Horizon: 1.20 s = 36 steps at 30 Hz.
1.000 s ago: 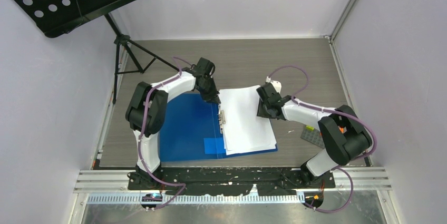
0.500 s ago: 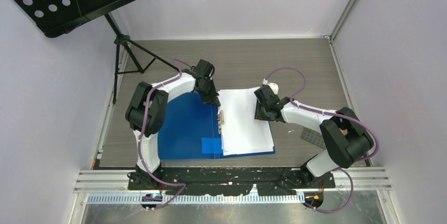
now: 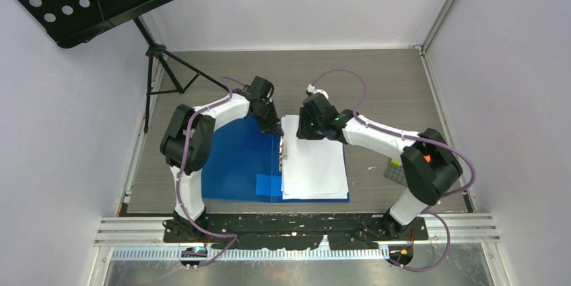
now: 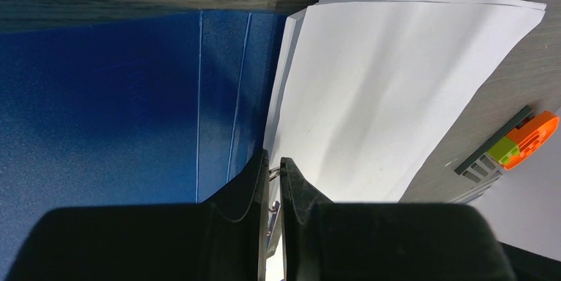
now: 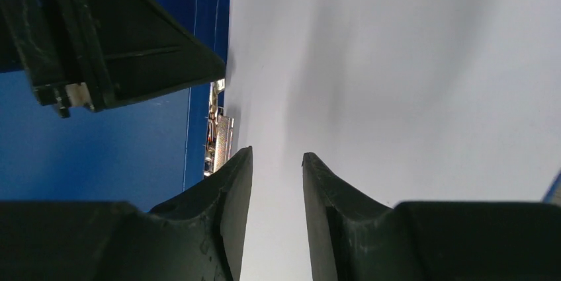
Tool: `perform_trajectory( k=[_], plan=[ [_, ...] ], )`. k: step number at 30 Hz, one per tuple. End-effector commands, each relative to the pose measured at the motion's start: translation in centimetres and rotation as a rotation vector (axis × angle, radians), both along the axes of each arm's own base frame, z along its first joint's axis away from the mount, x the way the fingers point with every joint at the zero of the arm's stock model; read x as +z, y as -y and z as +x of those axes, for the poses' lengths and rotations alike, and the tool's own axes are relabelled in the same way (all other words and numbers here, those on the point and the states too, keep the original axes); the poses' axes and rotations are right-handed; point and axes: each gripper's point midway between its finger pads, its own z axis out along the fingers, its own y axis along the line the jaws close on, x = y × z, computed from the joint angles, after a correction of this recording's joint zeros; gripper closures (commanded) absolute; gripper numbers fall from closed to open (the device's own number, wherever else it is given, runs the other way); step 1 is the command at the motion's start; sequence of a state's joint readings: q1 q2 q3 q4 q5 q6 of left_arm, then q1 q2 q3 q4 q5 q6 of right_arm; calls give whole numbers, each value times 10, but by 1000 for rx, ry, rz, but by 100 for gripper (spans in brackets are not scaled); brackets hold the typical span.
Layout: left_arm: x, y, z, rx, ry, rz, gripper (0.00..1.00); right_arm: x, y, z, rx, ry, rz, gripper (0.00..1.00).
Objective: Put the files into the folder
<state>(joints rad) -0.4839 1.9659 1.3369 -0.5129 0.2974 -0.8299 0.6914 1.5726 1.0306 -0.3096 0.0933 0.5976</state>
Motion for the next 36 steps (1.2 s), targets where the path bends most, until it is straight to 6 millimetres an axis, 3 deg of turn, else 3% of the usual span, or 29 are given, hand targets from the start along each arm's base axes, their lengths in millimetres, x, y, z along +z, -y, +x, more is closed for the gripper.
perform_trajectory(
  k=[1, 6, 14, 30, 36],
  plan=[
    [23, 7, 3, -18, 49, -65, 90, -23, -23, -2, 41, -72, 14, 62],
    [27, 9, 2, -27, 52, -81, 90, -52, -30, -4, 27, -130, 4, 70],
    [33, 15, -10, -64, 57, -150, 91, -72, -35, -4, 22, -162, -12, 72],
    [57, 24, -39, -161, 114, -322, 83, -82, -34, -8, 11, -186, -17, 73],
    [55, 25, -51, -194, 112, -364, 79, -85, -33, -10, 11, -191, -21, 73]
  ],
)
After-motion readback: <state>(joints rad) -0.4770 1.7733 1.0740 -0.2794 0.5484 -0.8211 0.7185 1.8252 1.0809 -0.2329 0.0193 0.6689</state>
